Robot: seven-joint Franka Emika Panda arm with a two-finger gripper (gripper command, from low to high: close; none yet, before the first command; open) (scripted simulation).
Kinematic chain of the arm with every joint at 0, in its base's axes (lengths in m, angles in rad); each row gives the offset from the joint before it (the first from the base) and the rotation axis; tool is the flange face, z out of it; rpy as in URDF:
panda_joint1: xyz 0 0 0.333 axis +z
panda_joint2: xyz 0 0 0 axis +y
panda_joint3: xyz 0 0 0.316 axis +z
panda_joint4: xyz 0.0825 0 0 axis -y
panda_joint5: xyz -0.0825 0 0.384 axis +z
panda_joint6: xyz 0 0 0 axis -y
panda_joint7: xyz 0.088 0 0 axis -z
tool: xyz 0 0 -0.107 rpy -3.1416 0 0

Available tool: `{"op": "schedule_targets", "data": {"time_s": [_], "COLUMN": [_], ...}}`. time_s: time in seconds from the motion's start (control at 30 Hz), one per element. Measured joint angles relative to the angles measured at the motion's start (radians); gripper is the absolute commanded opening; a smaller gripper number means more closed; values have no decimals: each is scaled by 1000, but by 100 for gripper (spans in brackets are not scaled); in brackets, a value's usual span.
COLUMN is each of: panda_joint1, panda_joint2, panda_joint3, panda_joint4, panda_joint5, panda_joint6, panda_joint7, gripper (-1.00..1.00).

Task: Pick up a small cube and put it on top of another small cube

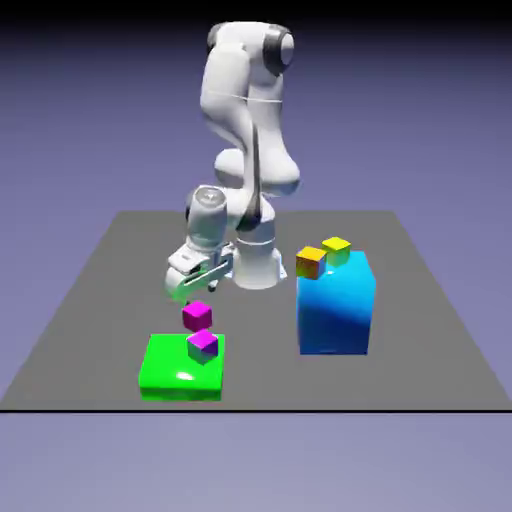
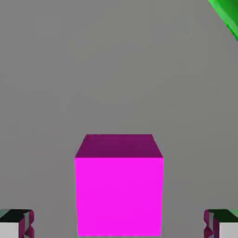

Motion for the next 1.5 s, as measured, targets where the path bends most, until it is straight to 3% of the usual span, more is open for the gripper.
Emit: {"op": "schedule_targets", "data": {"time_s": [0.4,0.43,1.03,1.5], "panda_joint1": [64,64,-11,367], "panda_joint2": [299,302,-50,95], "panda_joint3": [-194,-196,32,-165], "panda_joint4": [114,115,-19,474], "panda_joint5": [-522,-527,87,482], "panda_joint6": [155,156,-27,-455], "panda_joint7": [413,418,-69,538], "gripper": [0,-100,-100,-100]}}
